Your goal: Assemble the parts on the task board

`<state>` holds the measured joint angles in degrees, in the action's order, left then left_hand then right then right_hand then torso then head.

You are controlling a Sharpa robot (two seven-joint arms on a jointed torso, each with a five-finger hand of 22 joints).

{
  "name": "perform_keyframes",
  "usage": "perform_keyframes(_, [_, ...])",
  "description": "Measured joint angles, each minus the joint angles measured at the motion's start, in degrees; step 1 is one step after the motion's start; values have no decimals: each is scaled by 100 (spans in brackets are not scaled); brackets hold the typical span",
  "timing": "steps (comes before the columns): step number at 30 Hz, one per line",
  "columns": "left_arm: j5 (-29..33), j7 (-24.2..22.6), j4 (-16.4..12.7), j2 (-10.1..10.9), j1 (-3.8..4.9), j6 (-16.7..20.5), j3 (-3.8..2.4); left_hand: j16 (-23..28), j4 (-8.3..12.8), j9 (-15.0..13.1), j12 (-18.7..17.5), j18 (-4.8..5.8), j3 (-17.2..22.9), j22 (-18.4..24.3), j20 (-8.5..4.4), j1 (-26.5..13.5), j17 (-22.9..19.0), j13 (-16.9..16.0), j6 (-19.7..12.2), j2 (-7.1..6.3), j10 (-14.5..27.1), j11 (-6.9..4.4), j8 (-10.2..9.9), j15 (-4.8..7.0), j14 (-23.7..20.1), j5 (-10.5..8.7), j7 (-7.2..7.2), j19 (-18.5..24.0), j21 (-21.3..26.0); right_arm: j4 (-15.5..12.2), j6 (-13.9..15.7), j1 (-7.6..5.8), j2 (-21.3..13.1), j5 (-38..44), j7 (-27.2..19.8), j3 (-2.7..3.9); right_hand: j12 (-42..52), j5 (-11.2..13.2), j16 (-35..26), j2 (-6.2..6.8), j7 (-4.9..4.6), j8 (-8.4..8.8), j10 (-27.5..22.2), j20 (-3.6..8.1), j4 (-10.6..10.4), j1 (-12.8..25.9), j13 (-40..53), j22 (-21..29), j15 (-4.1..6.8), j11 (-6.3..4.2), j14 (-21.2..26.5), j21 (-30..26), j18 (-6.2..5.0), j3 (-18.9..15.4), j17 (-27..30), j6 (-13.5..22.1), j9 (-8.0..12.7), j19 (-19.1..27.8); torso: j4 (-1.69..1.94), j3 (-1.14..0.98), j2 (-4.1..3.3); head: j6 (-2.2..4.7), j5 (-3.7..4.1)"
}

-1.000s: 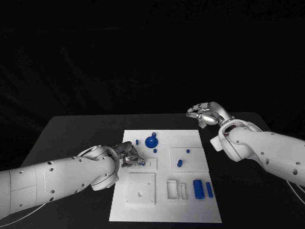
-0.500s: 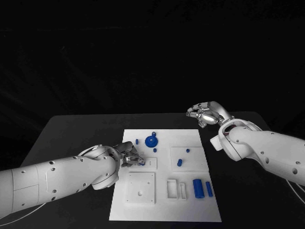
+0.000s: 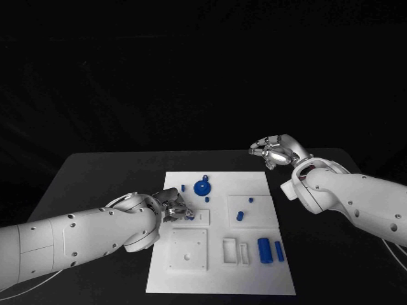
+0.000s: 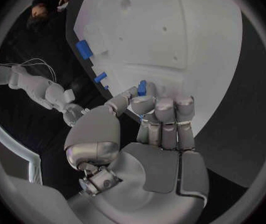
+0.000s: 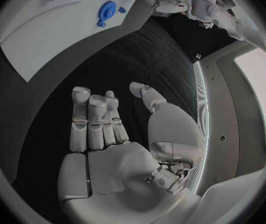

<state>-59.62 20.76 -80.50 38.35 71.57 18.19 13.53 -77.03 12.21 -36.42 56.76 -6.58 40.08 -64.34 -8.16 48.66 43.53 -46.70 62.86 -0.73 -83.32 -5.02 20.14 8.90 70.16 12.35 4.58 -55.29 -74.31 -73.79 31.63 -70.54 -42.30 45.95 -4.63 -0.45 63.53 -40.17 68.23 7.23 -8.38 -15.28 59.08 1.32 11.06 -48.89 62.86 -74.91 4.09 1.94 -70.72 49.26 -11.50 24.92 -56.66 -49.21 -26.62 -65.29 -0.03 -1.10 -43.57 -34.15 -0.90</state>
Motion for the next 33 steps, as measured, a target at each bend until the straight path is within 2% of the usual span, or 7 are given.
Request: perform_keyframes(33, [0, -11, -8, 0, -25, 156, 9, -22, -17, 14, 22, 36, 47, 1, 0, -34, -18, 12, 26, 21, 0, -1, 22, 23, 15, 46, -23, 0, -22, -5, 1, 0, -6, -11, 12, 0, 13, -45, 0, -23, 21, 0, 1, 0, -15, 23, -16, -4, 13, 1, -13, 0, -2, -15, 6, 2, 0, 0, 0, 2, 0, -23, -18])
